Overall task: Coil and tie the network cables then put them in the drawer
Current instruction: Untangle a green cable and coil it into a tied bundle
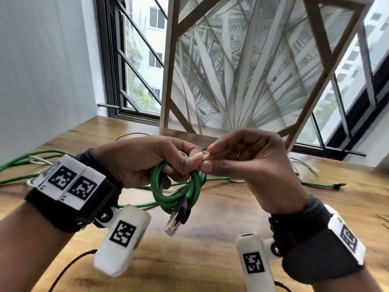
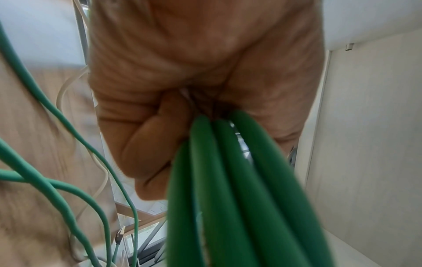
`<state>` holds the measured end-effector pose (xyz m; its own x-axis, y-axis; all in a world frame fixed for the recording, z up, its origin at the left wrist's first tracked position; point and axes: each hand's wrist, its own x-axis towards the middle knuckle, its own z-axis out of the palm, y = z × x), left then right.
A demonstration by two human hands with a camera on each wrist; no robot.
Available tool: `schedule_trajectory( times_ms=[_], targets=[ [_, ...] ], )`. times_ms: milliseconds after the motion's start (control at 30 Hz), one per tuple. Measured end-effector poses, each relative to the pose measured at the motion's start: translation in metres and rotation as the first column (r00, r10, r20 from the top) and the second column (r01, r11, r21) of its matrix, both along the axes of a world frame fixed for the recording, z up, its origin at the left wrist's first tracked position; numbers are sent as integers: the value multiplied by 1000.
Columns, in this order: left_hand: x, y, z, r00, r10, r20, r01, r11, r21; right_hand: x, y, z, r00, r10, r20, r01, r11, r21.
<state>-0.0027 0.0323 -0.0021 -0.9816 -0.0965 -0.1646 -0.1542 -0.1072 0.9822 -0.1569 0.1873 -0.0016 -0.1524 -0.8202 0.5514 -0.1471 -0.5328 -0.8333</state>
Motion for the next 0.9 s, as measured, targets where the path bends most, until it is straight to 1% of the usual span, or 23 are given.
schedule_trajectory(
  times_ms=[67, 133, 200, 267, 333, 400, 533, 633, 733, 833, 900],
  targets=[
    [0, -1, -2, 1000, -15, 15, 16, 999, -47, -2, 2, 1, 998, -19, -60, 20, 1000, 20],
    [0, -1, -4, 1000, -21, 13, 22, 996, -89, -5, 4, 3, 987, -42, -155, 48, 998, 32],
    [-1, 2, -5, 1000, -4, 0, 4, 994, -112, -5, 5, 4, 977, -37, -212, 49, 997, 53],
    [-2, 4, -6, 1000, 19, -13, -20, 991, -129, -5, 6, 4, 974, -34, -224, 50, 997, 66],
    [-3, 5, -7, 1000, 12, -26, -15, 992, -127, -4, 4, 1, 967, -61, -249, 78, 995, 58],
    [-4, 3, -7, 999, 13, -37, -16, 996, -86, -3, 1, -2, 959, -107, -262, 119, 992, 31],
    [-3, -5, -7, 996, 35, -80, -36, 999, -6, -4, -2, -3, 962, -156, -226, 155, 988, -23],
    [-1, -12, -8, 994, 17, -112, -18, 1000, -6, -4, -4, -3, 925, -230, -303, 214, 973, -86],
    [-3, -9, -7, 991, 40, -128, -43, 999, -22, -5, -6, -4, 884, -298, -360, 261, 954, -149],
    [-4, -6, -5, 983, 85, -160, -87, 996, -7, -7, -8, -6, 855, -372, -361, 321, 927, -194],
    [-4, -5, -3, 974, 121, -193, -121, 993, 11, -9, -10, -7, 849, -411, -331, 357, 909, -214]
  ],
)
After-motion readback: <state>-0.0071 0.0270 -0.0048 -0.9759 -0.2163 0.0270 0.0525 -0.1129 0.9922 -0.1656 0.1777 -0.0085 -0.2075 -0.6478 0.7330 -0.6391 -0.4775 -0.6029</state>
